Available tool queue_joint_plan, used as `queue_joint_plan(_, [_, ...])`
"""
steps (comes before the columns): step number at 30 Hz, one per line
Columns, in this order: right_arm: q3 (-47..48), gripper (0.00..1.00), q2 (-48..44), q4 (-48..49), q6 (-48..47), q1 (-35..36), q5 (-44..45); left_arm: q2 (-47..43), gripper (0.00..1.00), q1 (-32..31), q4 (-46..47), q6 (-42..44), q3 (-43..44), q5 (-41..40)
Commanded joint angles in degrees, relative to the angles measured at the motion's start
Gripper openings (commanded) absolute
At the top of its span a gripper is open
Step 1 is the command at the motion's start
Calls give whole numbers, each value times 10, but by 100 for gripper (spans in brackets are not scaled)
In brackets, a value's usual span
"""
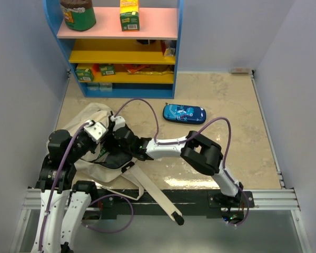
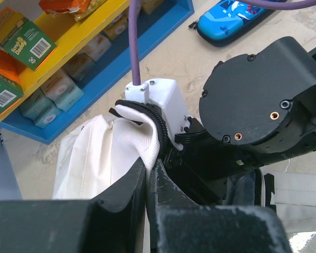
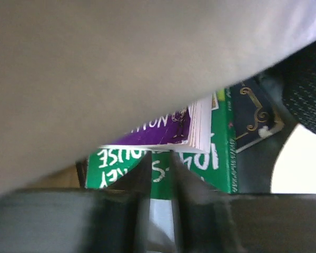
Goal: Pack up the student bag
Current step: Place the book in the student bag, then pick up the stationery from the center of the board.
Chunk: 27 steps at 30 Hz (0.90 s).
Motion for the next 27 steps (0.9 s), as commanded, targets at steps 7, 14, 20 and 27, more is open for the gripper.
queue_joint_plan(7, [-107, 99, -223, -72, -87, -6, 121, -57, 0, 0, 51, 1, 24, 38])
queue_joint_plan(14, [-110, 99, -313, -229, -68, -177, 176, -53, 0, 0, 56, -5, 25, 37])
queue_joint_plan(20, [-58, 99, -271, -282, -109, -334, 252, -57, 0, 0, 55, -7, 22, 42])
queue_joint_plan(27, [47, 99, -120, -326, -81, -486, 126, -58, 0, 0, 49, 0, 25, 37])
